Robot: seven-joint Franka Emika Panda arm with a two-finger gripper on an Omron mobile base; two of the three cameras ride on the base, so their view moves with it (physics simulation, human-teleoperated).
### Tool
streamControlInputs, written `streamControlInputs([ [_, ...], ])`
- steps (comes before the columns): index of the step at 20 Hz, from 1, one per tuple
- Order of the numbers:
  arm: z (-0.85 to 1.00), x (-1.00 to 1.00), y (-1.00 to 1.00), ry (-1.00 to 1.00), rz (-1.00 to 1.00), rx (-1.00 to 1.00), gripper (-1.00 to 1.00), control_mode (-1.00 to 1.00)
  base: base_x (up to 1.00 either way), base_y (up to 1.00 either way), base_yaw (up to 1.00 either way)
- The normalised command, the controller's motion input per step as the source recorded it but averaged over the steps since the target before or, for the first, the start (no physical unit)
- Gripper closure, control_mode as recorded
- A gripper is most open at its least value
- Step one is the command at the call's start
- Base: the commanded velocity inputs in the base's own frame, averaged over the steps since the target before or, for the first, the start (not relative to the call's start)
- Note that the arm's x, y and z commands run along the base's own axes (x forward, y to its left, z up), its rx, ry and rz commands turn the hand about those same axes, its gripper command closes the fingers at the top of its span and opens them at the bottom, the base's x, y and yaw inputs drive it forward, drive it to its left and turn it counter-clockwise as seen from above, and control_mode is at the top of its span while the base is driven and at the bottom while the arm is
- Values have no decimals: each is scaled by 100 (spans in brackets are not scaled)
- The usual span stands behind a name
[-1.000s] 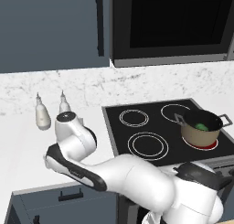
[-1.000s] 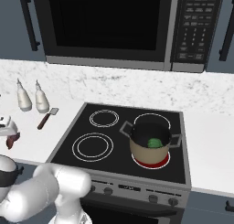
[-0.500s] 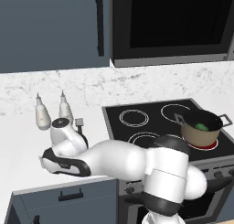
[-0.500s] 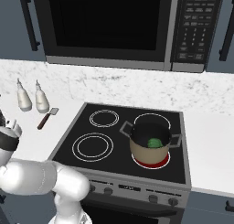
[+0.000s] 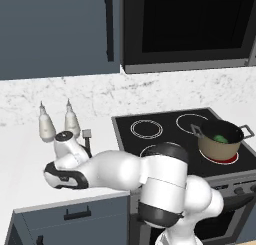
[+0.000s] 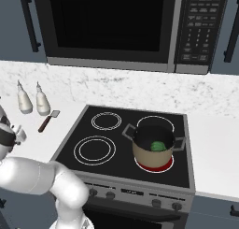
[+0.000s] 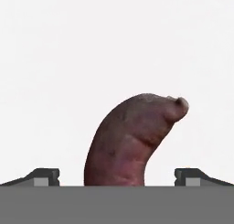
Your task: Put the potato and broccoli in the pot. Retrieve the spatula and lightly stir the vegetables in the pot.
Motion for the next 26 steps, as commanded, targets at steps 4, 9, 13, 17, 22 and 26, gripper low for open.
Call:
streamControlInputs([
  [4,-32,9,0,0,-12,0,100,-100,0,0,0],
  [9,8,-5,-1,0,-8,0,100,-100,0,0,0],
  [13,78,-46,-40,-10,-3,2,100,-100,0,0,0],
  [17,97,-61,-83,-15,-2,0,100,-100,0,0,0],
  [22,57,-27,-100,-5,-4,1,100,-100,0,0,0],
  [26,28,-7,-100,0,-9,1,100,-100,0,0,0],
])
